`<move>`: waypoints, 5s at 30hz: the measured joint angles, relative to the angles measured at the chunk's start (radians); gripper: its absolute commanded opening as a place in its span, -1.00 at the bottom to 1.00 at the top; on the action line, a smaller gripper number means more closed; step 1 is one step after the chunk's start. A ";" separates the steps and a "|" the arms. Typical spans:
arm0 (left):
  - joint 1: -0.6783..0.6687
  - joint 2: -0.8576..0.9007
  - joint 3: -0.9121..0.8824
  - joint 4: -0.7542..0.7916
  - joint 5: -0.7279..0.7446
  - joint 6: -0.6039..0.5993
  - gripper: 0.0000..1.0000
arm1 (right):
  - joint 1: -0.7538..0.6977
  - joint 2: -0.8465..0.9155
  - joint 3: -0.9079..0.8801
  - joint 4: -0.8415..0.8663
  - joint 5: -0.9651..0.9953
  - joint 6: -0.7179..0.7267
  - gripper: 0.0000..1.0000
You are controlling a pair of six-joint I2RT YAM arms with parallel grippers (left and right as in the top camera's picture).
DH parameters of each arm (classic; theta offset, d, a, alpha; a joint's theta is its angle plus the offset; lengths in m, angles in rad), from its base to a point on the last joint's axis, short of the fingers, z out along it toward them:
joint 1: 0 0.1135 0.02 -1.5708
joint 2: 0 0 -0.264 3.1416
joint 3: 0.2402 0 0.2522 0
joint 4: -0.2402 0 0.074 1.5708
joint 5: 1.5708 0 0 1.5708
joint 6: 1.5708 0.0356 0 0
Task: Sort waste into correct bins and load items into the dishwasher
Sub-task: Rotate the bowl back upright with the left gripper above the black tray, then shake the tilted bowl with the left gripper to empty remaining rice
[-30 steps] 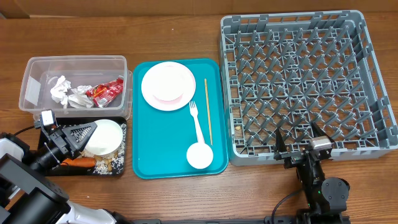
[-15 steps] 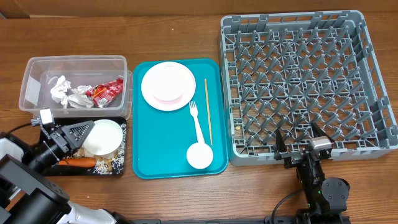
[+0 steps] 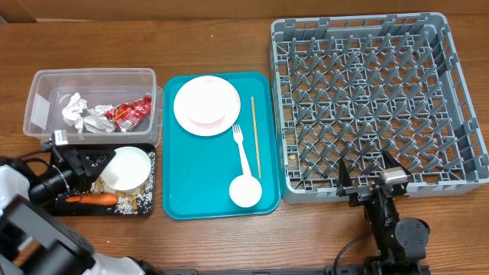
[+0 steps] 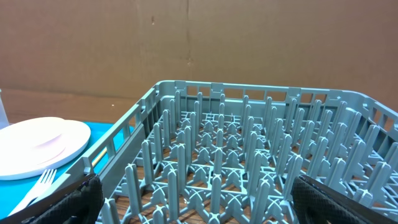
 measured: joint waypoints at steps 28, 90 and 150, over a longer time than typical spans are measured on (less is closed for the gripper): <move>-0.406 -0.359 0.144 0.031 -1.051 -0.632 -0.01 | 0.000 0.000 0.000 0.000 0.000 0.000 1.00; -0.406 -0.066 -0.006 0.206 -1.155 -0.719 -0.35 | 0.000 0.000 0.000 0.000 0.000 0.000 1.00; -0.406 -0.076 -0.012 0.212 -1.150 -0.722 -0.33 | 0.000 0.000 0.000 0.000 0.000 0.000 1.00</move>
